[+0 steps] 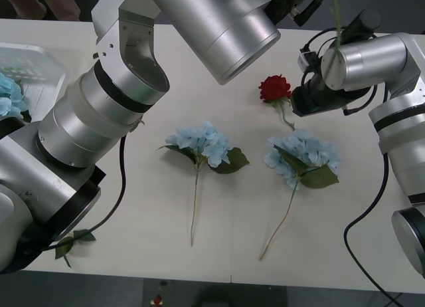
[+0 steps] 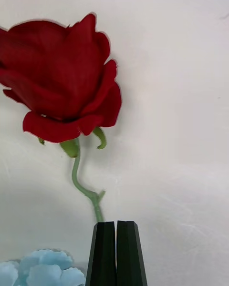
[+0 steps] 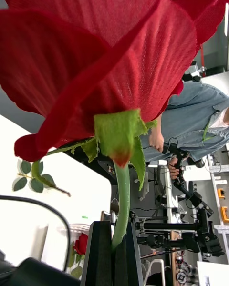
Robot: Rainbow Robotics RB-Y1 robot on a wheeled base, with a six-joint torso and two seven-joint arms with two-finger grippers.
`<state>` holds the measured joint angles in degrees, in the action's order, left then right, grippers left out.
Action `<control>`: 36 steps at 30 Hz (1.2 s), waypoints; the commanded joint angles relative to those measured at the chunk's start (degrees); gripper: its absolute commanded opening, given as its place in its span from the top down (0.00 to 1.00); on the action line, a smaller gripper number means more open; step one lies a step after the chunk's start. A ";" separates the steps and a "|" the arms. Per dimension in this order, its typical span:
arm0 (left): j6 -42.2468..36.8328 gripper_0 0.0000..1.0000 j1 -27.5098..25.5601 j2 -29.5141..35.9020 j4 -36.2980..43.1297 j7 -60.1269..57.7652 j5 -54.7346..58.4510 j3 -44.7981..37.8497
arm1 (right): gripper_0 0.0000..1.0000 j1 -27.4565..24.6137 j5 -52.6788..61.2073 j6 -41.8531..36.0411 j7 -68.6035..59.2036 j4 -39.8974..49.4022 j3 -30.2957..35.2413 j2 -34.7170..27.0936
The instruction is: Put the red flowers into the right box and the blue flowers into the left box
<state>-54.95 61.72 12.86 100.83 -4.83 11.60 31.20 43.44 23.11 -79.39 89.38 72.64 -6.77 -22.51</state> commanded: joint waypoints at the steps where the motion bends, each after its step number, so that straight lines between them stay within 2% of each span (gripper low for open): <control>1: 0.54 1.00 2.01 -0.11 2.09 -0.97 -0.35 -0.88 | 1.00 1.64 0.88 1.08 -1.84 1.27 -0.08 -0.96; 2: 0.54 1.00 2.01 -0.11 2.09 -0.97 -0.35 -0.88 | 0.97 1.64 0.97 1.26 -1.84 1.36 -0.17 -0.96; 3: 0.54 1.00 2.01 -0.11 2.09 -0.97 -0.35 -0.88 | 0.88 1.64 1.06 1.26 -1.84 1.36 -0.17 -0.96; 4: 0.54 1.00 2.01 -0.11 2.09 -0.97 -0.35 -0.88 | 0.61 1.64 1.15 1.26 -1.93 1.36 -0.17 -0.87; 5: 0.54 1.00 2.01 -0.11 2.09 -0.97 -0.35 -0.88 | 0.48 1.64 1.15 1.26 -1.93 1.36 -0.17 -0.87; 6: 0.54 1.00 2.01 -0.11 2.09 -0.97 -0.35 -0.88 | 0.25 1.64 1.24 1.26 -2.02 1.36 -0.17 -0.96; 7: 0.54 1.00 2.01 -0.11 2.09 -0.97 -0.35 -0.88 | 0.10 1.64 1.32 1.26 -2.20 1.36 -0.17 -0.87; 8: 0.54 1.00 2.01 -0.11 2.09 -0.97 -0.35 -0.88 | 0.00 1.56 1.41 1.26 -2.20 1.36 -0.08 -0.96; 19: 0.54 1.00 2.01 -0.11 2.09 -0.97 -0.35 -0.88 | 0.00 1.56 2.64 1.78 -1.58 1.10 0.27 -0.70; 36: 0.54 1.00 2.01 -0.11 2.09 -0.97 -0.35 -0.88 | 0.00 1.56 2.64 9.69 -0.70 -10.50 -2.19 1.85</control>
<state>-54.95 61.72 12.86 100.84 -4.95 11.60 31.20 43.44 26.03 -70.77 89.39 62.12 -7.37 -21.30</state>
